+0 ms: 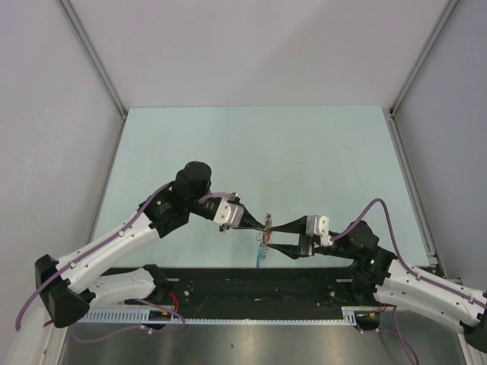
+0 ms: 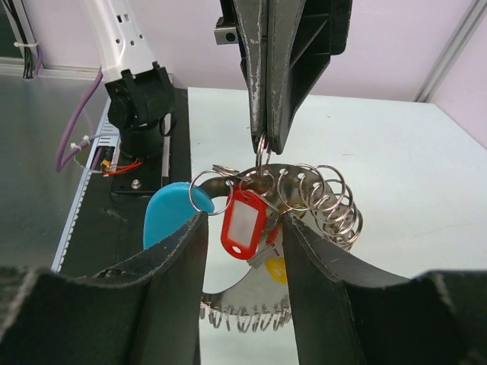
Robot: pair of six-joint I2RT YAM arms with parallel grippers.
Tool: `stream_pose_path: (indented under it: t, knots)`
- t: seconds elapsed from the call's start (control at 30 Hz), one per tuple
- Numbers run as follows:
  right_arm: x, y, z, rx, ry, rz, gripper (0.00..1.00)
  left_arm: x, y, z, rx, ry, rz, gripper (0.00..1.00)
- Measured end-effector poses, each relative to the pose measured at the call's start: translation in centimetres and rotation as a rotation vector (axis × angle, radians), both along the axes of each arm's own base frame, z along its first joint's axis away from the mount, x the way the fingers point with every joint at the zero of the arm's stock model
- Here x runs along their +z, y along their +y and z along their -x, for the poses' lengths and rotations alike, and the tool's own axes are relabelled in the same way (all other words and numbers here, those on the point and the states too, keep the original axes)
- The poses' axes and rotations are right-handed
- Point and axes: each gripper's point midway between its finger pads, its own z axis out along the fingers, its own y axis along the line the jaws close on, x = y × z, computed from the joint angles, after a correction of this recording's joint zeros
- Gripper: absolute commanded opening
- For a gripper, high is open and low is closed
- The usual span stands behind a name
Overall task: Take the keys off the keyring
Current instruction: Remove the key from the keyring.
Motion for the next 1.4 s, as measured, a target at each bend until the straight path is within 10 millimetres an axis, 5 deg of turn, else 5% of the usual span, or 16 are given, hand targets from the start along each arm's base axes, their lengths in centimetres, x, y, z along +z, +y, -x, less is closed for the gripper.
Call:
stream_pose_path:
  t: [1.4]
  knots:
    - [0.6, -0.8, -0.3, -0.049, -0.023, -0.014, 0.5, -0.9, -0.2, -0.3, 0.001, 0.018, -0.027, 0.0]
